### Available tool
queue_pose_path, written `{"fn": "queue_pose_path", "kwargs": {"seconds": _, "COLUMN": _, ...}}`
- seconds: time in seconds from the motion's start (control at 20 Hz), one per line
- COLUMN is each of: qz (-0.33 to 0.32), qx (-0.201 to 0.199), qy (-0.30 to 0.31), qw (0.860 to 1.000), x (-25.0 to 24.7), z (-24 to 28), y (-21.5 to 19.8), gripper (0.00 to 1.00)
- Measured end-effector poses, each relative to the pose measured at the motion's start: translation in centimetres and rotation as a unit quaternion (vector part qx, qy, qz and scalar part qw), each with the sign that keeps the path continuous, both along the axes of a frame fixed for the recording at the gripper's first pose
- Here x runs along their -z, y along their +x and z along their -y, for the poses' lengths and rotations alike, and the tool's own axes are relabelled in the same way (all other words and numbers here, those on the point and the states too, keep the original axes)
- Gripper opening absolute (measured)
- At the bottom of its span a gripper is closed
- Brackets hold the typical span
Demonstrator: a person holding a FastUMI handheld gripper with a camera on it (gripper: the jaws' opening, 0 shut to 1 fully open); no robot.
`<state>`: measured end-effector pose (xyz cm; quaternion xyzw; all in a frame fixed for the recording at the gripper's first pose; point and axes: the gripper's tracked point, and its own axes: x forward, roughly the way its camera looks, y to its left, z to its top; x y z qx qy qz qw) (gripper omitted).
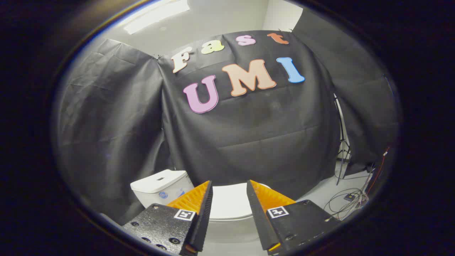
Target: Open the toilet lid.
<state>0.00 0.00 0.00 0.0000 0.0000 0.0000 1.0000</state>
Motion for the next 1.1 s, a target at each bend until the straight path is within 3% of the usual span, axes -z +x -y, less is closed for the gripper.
{"fn": "queue_pose_path", "kwargs": {"seconds": 0.5, "qz": 0.007, "qx": 0.042, "qy": -0.015, "qw": 0.999, "x": -0.3, "z": 1.0, "y": -0.6, "gripper": 0.59}}
{"fn": "queue_pose_path", "kwargs": {"seconds": 0.75, "qz": 0.009, "qx": 0.057, "qy": -0.004, "qw": 0.998, "x": -0.5, "z": 1.6, "y": -0.7, "gripper": 0.7}}
{"fn": "queue_pose_path", "kwargs": {"seconds": 1.1, "qz": 0.011, "qx": 0.068, "qy": 0.026, "qw": 0.997, "x": -0.2, "z": 2.6, "y": -1.1, "gripper": 0.73}}
